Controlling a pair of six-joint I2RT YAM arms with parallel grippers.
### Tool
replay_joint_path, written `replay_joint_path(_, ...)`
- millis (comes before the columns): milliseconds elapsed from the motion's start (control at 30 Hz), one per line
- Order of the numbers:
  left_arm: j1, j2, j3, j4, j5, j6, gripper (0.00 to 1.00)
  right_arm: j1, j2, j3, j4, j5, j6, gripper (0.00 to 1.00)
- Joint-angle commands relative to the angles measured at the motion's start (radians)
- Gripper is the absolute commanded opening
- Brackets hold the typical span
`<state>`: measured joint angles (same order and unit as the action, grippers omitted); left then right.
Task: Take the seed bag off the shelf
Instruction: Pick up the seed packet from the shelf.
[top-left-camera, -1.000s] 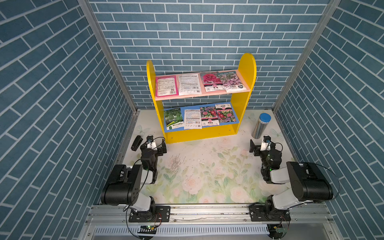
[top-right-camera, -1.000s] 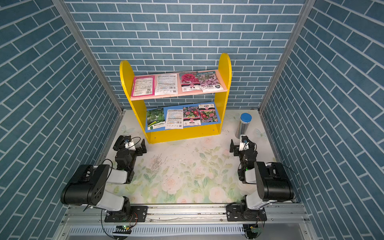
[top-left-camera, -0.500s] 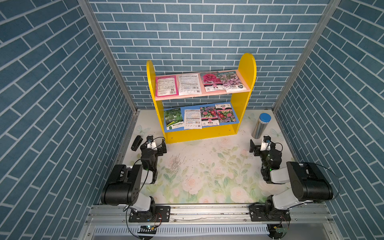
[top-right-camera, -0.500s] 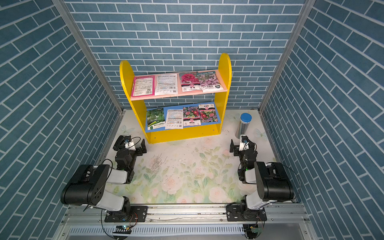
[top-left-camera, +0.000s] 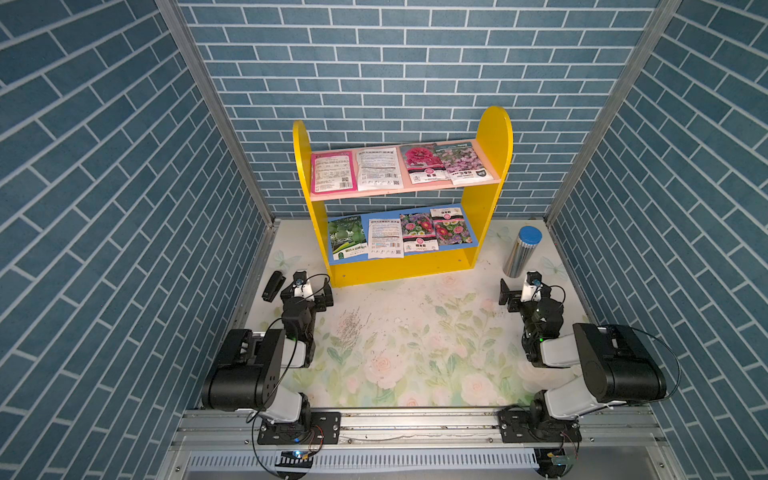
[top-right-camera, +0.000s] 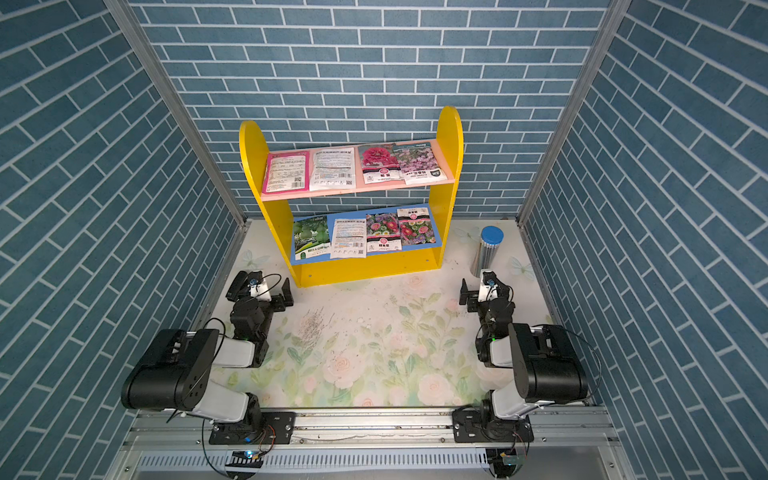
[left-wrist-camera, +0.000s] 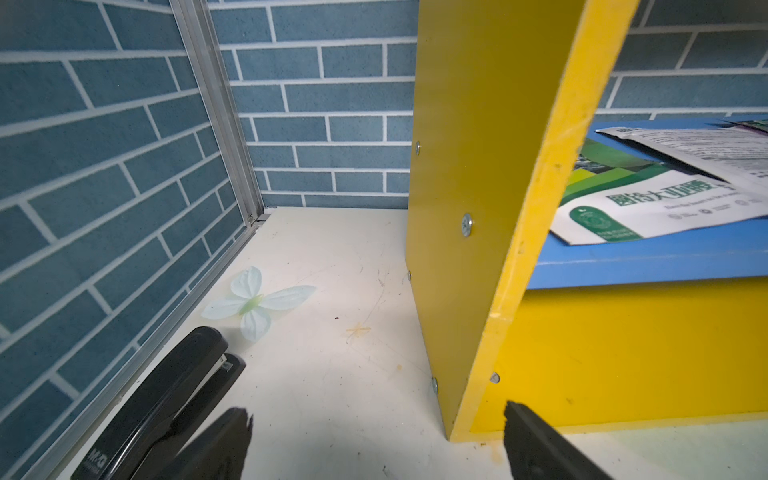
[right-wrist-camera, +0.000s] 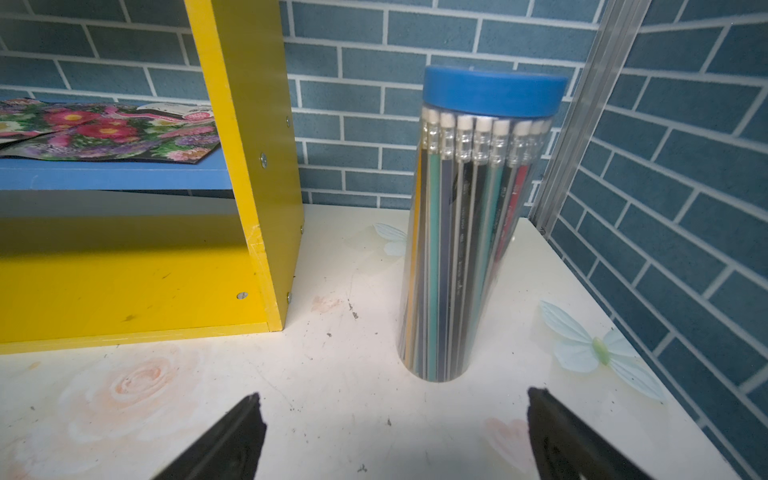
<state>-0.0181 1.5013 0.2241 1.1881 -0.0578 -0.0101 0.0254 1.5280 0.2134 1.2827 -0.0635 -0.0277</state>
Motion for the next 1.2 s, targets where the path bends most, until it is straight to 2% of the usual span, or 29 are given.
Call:
replay_joint_path(0,-0.003,0.003,0.012,0.023,0.010,0.001,1.00,0.002,0.005,0.009,-0.005,0.011,-0.017,1.00)
replay_joint_path(433,-0.003,-0.004,0.009,0.024,0.006,0.001,1.00,0.002,0.000,-0.004,0.016,0.039,-0.008,1.00)
replay_joint_path(567,-0.012,-0.059,0.119,-0.212,-0.008,0.005,1.00,0.004,-0.041,-0.022,0.019,0.042,-0.011,1.00)
replay_joint_path(633,-0.025,-0.076,0.139,-0.251,-0.027,0.015,1.00,0.005,-0.080,-0.024,-0.013,0.043,-0.012,1.00)
replay_joint_path(800,-0.087,-0.162,0.165,-0.347,-0.127,0.027,1.00,0.029,-0.226,0.006,-0.201,0.069,-0.014,1.00)
replay_joint_path(900,-0.132,-0.229,0.189,-0.406,-0.137,-0.013,1.00,0.062,-0.328,0.023,-0.310,0.105,0.006,1.00)
replay_joint_path(967,-0.184,-0.256,0.226,-0.461,-0.162,-0.016,1.00,0.090,-0.401,0.049,-0.412,0.133,0.027,1.00)
replay_joint_path(1067,-0.281,-0.282,0.282,-0.533,-0.211,-0.003,1.00,0.147,-0.500,0.105,-0.581,0.246,0.060,1.00)
replay_joint_path(1167,-0.349,-0.306,0.337,-0.596,-0.195,-0.032,1.00,0.179,-0.586,0.149,-0.684,0.242,0.060,1.00)
